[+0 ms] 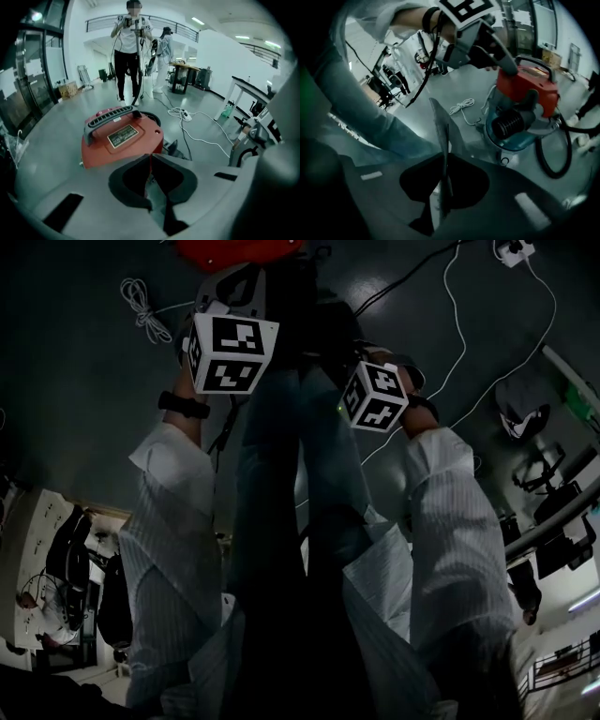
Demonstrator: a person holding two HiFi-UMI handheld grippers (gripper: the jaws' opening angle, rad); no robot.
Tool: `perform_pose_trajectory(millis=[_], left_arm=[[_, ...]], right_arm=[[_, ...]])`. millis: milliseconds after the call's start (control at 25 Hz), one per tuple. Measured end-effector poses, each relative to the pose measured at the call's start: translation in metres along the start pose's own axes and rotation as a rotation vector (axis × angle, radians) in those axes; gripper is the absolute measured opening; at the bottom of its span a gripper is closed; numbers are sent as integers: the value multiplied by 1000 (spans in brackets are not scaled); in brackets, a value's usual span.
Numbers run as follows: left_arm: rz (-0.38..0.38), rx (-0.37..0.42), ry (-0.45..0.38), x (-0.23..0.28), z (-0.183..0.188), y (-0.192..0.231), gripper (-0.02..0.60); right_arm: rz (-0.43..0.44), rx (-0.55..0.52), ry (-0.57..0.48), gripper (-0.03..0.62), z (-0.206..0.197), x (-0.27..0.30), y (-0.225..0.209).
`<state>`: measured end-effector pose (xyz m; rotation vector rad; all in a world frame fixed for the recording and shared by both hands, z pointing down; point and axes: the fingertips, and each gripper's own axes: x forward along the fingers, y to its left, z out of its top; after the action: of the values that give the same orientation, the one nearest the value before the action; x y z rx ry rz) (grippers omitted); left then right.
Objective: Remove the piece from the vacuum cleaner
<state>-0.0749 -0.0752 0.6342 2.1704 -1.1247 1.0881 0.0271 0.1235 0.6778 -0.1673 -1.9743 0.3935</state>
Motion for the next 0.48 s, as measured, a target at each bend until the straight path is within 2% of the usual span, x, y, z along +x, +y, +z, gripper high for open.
perform_pose_trajectory(millis=[80, 200, 320, 400, 480], left_arm=[[-40, -103, 38, -12, -1, -1, 19], [-27, -250, -28, -54, 20, 4, 18], [30, -309, -125, -113, 53, 3, 8], [36, -332, -173, -155, 78, -13, 5], [35, -340, -229, -199, 111, -31, 5]], right_arm=[[-22, 122, -56, 26, 6, -18, -10], [-77, 271, -149, 28, 20, -59, -22], [-104, 351, -249, 29, 39, -112, -15], [-113, 371, -329, 32, 58, -154, 1], [-157, 384, -411, 32, 79, -203, 16]])
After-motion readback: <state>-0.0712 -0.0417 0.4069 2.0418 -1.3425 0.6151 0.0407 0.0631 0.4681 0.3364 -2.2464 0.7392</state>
